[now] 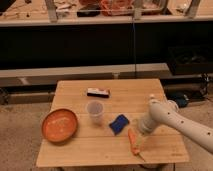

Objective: Drag the pepper across the table

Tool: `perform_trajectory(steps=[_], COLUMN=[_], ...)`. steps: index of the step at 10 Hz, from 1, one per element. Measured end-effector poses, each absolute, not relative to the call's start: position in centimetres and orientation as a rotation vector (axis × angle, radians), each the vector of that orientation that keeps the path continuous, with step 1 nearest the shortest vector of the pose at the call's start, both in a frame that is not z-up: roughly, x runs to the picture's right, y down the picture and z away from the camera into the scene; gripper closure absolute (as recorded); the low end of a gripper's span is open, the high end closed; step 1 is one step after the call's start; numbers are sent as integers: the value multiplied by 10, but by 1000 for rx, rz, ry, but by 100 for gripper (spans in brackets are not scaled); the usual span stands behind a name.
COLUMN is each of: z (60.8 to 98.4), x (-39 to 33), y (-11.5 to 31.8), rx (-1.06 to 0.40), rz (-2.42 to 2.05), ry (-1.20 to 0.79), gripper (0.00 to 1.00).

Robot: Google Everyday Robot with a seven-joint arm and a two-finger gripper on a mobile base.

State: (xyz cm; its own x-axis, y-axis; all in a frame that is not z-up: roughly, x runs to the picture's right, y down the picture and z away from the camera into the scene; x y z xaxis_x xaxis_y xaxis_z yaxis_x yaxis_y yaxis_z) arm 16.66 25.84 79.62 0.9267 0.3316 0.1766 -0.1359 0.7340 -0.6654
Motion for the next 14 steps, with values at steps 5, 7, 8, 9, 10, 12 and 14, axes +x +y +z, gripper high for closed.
perform_trajectory(steps=[5,7,8,9,10,12,14], z=[796,796,796,796,796,796,795], x=[166,166,167,166,166,166,167], y=[258,258,258,258,258,258,259], rx=[-702,-702,-702,-702,-703,-703,-708], rz=[261,261,261,261,261,261,260], ry=[-294,-294,-294,-294,-294,-294,-292], gripper=[20,20,20,20,22,38,45])
